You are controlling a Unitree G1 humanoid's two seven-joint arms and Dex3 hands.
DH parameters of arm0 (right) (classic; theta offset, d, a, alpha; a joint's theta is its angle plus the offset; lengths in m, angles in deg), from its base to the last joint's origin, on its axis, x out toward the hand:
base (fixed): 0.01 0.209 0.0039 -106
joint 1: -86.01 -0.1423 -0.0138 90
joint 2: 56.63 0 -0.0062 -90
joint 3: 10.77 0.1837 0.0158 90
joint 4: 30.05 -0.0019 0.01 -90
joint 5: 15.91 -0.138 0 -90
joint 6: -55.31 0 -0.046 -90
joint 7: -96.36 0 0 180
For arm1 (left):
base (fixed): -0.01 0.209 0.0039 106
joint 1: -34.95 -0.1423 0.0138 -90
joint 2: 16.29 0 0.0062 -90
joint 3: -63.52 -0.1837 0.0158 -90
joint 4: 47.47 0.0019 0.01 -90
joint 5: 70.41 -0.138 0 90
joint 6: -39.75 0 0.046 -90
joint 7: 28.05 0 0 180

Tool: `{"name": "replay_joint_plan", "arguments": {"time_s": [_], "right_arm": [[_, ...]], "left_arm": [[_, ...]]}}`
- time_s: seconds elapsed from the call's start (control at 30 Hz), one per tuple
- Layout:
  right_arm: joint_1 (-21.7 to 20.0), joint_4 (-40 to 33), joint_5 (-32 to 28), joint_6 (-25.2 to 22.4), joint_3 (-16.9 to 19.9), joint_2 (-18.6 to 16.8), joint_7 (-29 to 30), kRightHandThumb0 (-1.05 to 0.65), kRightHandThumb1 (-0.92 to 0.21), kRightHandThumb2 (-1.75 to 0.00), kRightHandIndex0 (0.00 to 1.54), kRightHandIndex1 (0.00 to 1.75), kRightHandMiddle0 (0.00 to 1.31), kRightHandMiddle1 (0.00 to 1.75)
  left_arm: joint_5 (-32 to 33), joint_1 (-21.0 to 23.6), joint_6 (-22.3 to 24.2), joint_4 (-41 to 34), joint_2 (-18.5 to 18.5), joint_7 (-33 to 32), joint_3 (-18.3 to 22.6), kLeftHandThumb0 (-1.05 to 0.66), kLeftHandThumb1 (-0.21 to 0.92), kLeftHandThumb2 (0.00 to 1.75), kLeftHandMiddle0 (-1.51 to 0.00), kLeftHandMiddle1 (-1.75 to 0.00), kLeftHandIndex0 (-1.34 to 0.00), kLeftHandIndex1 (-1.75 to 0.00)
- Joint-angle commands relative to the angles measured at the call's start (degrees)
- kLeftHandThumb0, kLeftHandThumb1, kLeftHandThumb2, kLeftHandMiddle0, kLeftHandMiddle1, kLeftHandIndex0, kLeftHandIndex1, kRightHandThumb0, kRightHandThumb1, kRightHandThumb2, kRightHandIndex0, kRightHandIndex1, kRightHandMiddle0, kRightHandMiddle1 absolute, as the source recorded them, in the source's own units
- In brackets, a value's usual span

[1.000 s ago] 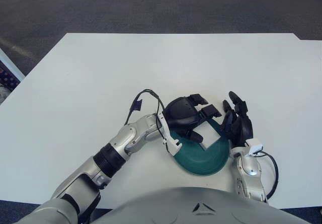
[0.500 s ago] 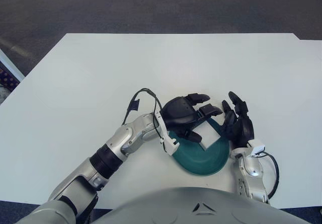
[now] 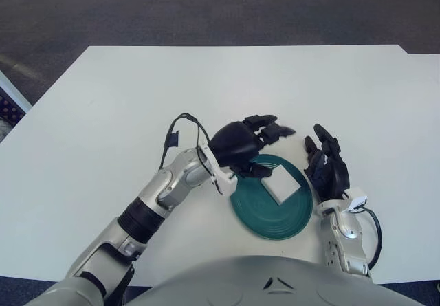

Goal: Put the charger into the plate.

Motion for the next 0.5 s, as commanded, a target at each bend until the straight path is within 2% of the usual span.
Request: {"name": "replay_joint_plan", "arguments": {"time_s": [0.0, 0.1, 0.17, 0.23, 0.27, 0.3, 0.37, 0.47], "right_arm": [[1.7, 3.3, 0.1, -4.3, 0.2, 0.1, 0.6, -0.82, -0.92, -0.86, 0.09, 0.0, 0.0, 0.4], [1.8, 3.2, 0.7, -4.4, 0.2, 0.2, 1.0, -0.83, -0.92, -0.86, 0.09, 0.01, 0.0, 0.41], [2.0, 3.1, 1.2, -4.9, 0.1, 0.4, 1.4, -0.84, -0.92, -0.87, 0.1, 0.01, 0.0, 0.42], [2.1, 3.0, 1.3, -5.2, 0.1, 0.6, 1.4, -0.84, -0.92, -0.87, 0.11, 0.01, 0.0, 0.43], [2.1, 2.9, 1.4, -5.4, 0.1, 0.7, 1.5, -0.85, -0.92, -0.87, 0.11, 0.01, 0.0, 0.44], [2.1, 2.9, 1.6, -5.6, 0.0, 0.8, 1.5, -0.85, -0.92, -0.87, 0.12, 0.01, 0.0, 0.45], [2.2, 2.9, 1.7, -5.9, 0.0, 0.9, 1.5, -0.86, -0.92, -0.88, 0.12, 0.01, 0.0, 0.46], [2.2, 3.2, 1.7, -5.7, 0.1, 1.3, 1.0, -0.86, -0.92, -0.88, 0.12, 0.01, 0.0, 0.47]], "left_arm": [[14.3, -5.3, 11.8, -2.4, -8.0, -2.0, 8.2, -1.02, 0.92, 0.77, -0.31, -0.03, 0.0, -0.67], [22.2, -7.1, 20.4, -5.0, -14.3, -4.2, 12.4, -0.98, 0.92, 0.73, -0.36, -0.04, 0.0, -0.71], [31.5, -8.8, 25.6, -4.7, -18.8, -8.3, 20.2, -0.95, 0.92, 0.73, -0.38, -0.05, 0.0, -0.75], [36.0, -9.7, 28.8, -5.1, -21.3, -10.6, 24.2, -0.92, 0.92, 0.75, -0.39, -0.05, 0.0, -0.76], [37.9, -9.9, 30.5, -5.6, -23.7, -13.1, 25.7, -0.89, 0.92, 0.88, -0.29, -0.06, 0.0, -0.53], [40.3, -10.4, 32.3, -6.3, -25.8, -15.2, 27.2, -0.89, 0.92, 0.86, -0.3, -0.07, -0.01, -0.57], [43.1, -10.9, 34.8, -7.4, -28.2, -17.6, 29.0, -0.9, 0.92, 0.86, -0.27, -0.06, 0.0, -0.59], [45.6, -14.0, 34.8, -7.8, -29.7, -18.0, 28.0, -0.91, 0.92, 0.88, -0.23, -0.03, 0.0, -0.54]]}}
